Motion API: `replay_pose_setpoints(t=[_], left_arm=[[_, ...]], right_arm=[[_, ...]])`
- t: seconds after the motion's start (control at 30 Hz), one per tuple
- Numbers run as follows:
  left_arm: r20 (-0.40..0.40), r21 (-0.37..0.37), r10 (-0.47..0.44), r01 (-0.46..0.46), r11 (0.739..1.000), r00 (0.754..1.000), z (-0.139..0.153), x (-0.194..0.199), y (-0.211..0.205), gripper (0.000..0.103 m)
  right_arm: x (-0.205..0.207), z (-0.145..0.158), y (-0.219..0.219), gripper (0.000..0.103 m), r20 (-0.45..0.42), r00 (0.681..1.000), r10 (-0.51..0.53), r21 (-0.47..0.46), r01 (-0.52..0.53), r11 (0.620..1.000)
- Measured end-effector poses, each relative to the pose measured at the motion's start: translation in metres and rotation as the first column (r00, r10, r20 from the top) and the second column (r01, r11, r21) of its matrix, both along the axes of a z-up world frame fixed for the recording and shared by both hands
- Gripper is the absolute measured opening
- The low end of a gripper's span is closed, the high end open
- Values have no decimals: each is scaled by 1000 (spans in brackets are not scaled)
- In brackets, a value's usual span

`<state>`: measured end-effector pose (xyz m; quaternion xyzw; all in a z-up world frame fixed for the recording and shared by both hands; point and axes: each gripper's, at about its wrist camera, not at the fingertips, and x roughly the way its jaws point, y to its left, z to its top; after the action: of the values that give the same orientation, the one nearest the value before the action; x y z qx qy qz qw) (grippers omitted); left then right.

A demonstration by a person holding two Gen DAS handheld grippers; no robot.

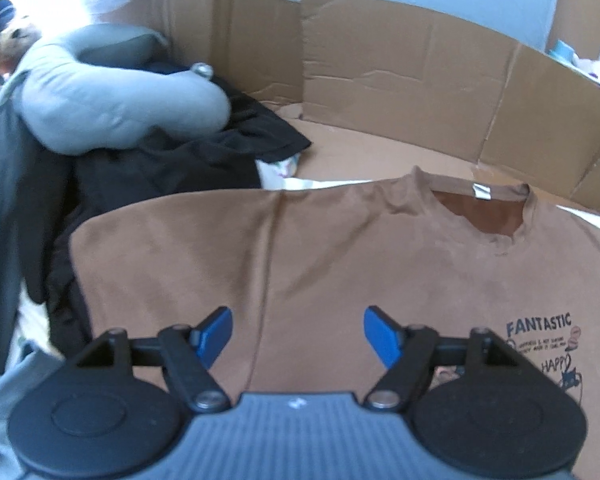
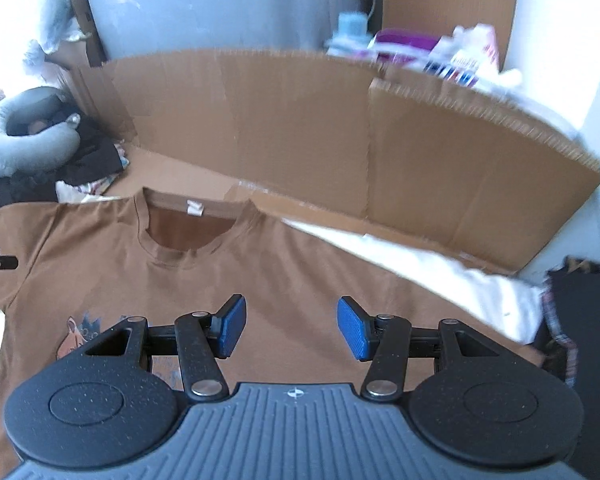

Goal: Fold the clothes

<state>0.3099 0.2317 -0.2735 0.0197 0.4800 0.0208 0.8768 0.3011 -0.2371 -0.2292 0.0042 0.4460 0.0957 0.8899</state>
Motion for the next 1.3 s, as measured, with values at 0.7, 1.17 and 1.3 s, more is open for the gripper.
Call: replay_pose_setpoints(t=[0.7,1.17,1.3], left_arm=[[11,-45,354,-354,934,935,18,-87,128,58],[-103,-277,473,-482,831,875,-26,-84,164,35],[-150,-321,503,-523,790,851,-41,-83,167,40]], right_arm=[[-44,96,10,58,53,998,-16,66,12,998],[-51,75,11,59,-28,999,-19,130,23,991],[-53,65,10,59,-37,999,-14,115,18,993]])
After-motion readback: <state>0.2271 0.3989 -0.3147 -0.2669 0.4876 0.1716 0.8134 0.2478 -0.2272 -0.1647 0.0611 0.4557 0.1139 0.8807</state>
